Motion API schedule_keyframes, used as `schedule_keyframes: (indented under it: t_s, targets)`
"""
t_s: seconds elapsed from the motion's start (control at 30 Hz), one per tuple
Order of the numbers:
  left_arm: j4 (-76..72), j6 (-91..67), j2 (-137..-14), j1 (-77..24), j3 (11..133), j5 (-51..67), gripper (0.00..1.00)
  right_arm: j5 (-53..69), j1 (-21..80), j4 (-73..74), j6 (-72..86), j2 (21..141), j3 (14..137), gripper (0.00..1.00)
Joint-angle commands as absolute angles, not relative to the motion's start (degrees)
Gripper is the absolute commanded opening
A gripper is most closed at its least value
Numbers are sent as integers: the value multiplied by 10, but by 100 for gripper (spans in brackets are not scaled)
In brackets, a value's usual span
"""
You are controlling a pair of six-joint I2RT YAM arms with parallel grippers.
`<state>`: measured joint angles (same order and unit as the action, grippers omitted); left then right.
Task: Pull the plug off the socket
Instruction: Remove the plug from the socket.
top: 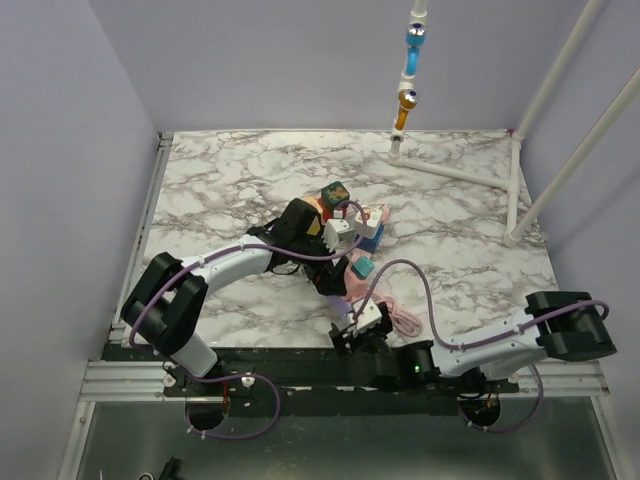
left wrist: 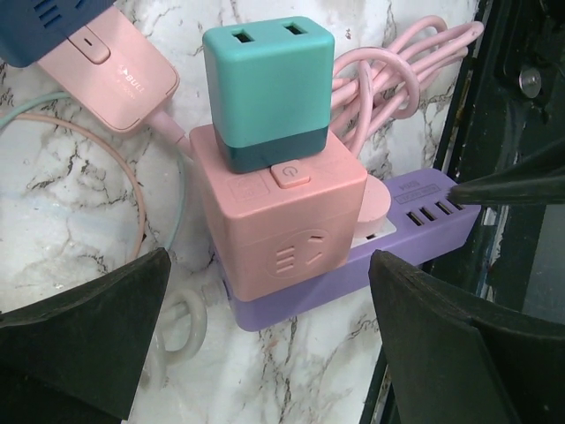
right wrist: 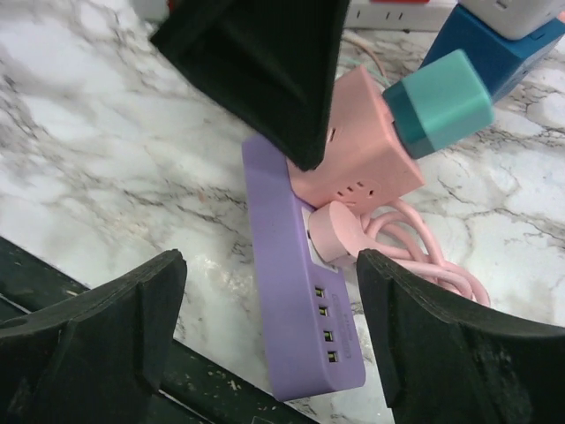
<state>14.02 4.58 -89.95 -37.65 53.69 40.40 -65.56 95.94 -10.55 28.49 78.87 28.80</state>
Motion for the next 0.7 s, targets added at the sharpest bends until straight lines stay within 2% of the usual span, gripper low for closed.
schedule_keyframes:
  t_s: [0.0, 0.07, 0.2, 0.4, 0.53, 0.67]
  targets:
    - [98, 36, -888, -396, 513, 381, 98, -647, 964, -32, 371, 701, 293, 92]
    - [88, 36, -886, -406, 504, 370, 99, -636, 964, -16, 373, 673, 291, 95]
    - [78, 33, -887, -422, 499, 340, 99, -661, 964, 75, 437, 637, 317, 96]
    - [48, 17, -892, -435, 497, 283, 99, -705, 963, 349, 721, 566, 355, 95]
    - [42, 11, -900, -438, 506, 280, 99, -657, 963, 374, 778, 506, 327, 91]
    - [43, 7, -905, -441, 513, 277, 98, -643, 963, 395, 821, 518, 326, 89]
